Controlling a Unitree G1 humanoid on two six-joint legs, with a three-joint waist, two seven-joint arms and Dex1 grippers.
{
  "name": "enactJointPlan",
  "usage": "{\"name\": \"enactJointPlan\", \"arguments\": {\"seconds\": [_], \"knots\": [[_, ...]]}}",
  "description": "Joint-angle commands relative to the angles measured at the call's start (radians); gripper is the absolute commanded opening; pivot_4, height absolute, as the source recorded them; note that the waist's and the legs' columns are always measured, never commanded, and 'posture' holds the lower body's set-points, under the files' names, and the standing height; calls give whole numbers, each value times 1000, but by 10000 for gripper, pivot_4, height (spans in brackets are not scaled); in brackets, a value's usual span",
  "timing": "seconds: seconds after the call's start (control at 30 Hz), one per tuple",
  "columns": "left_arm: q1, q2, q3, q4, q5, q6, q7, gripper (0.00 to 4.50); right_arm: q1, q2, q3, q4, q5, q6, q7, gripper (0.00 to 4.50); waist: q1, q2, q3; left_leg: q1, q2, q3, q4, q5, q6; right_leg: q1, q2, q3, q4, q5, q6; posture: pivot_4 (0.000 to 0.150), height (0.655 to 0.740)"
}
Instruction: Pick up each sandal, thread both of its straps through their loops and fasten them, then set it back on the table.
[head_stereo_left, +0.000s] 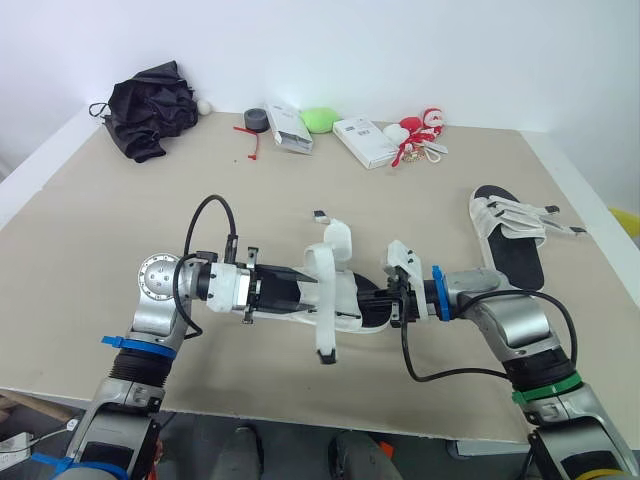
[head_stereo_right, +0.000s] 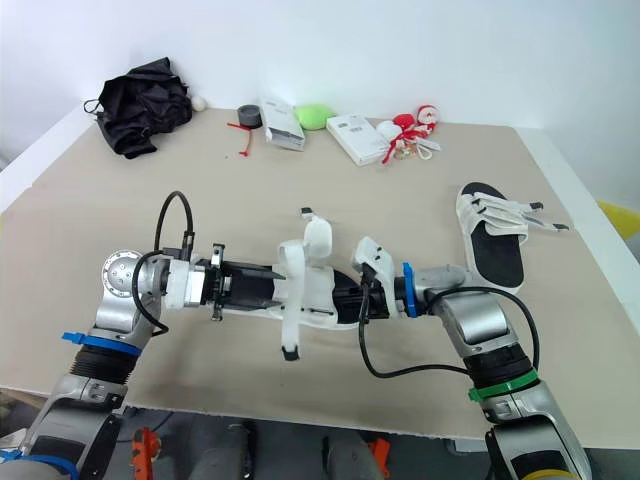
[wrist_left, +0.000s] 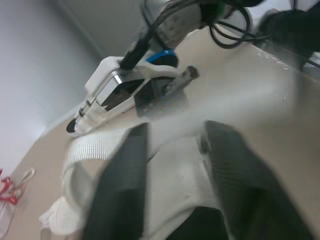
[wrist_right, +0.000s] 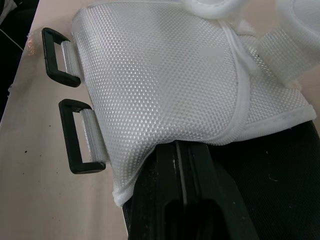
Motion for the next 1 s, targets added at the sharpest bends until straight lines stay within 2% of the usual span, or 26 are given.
{"name": "enactJointPlan", "arguments": {"seconds": [0.03, 0.13, 0.23, 0.33, 0.37, 0.43, 0.5, 0.6, 0.77, 0.87, 1.0], "knots": [[14, 26, -9, -24, -35, -38, -29, 34170, 33, -6, 73, 29, -23, 29, 10, 0, 0, 0, 0, 0, 0, 0, 0, 0, 0, 0, 0, 0, 0, 0, 0, 1500, 7322], [56, 64, -13, -85, -65, 68, -23, 41941, 32, -7, 76, 31, -25, 27, 13, 0, -1, 0, 0, 0, 0, 0, 0, 0, 0, 0, 0, 0, 0, 0, 0, 1500, 7322], [133, 158, -25, -223, -142, 368, 23, 41941, 26, -11, 76, 38, -24, 25, 19, 0, -2, 0, 0, 0, 1, 0, 0, -1, 1, 0, 1, 0, 0, -1, -1, 1500, 7322], [232, 312, -41, -405, -317, 805, 82, 41941, 17, -14, 77, 50, -26, 20, 25, 0, -5, 0, 0, 0, 3, 0, 0, -2, 1, 0, 2, -1, 1, -2, -2, 1500, 7322], [269, 353, -46, -457, -360, 896, 86, 41941, 15, -15, 78, 53, -26, 19, 25, 0, -6, 0, 0, 0, 4, 0, 0, -2, 1, 0, 2, -1, 1, -2, -3, 1500, 7322], [307, 380, -65, -494, -352, 995, 144, 41941, 11, -14, 79, 58, -27, 16, 25, 0, -5, 0, 0, 1, 4, 0, 0, -3, 0, 0, 2, -1, 1, -4, -4, 1500, 7322], [328, 357, -90, -492, -281, 980, 201, 41941, 10, -12, 79, 59, -27, 17, 25, 0, 0, 0, 0, 2, 4, 0, 0, -3, 0, 1, 2, -1, 1, -4, -4, 1500, 7322], [334, 296, -110, -497, -248, 1020, 304, 41941, 14, -12, 80, 48, -24, 20, 22, 0, 1, 0, 0, 2, 5, 0, 0, -3, 0, 1, 2, -1, 1, -4, -7, 1500, 7322], [286, 125, -131, -474, -229, 1124, 512, 41941, 30, -28, 78, 21, -21, 19, 29, 0, 2, -1, -1, 1, 4, 0, 1, -3, 0, 1, 2, -1, 1, -4, -5, 1500, 7322], [248, 63, -121, -462, -242, 1169, 562, 41941, 23, -33, 94, 28, -35, -8, 44, 0, 3, -1, -1, 1, 4, 0, 1, -4, -1, 0, 3, -1, 1, -4, -4, 1500, 7322], [226, 36, -120, -468, -277, 1223, 555, 41941, -5, -37, 116, 63, -57, -29, 64, 0, 3, -1, -1, 1, 4, 0, 1, -4, 0, 1, 3, -1, 1, -4, -4, 1500, 7322]]}}
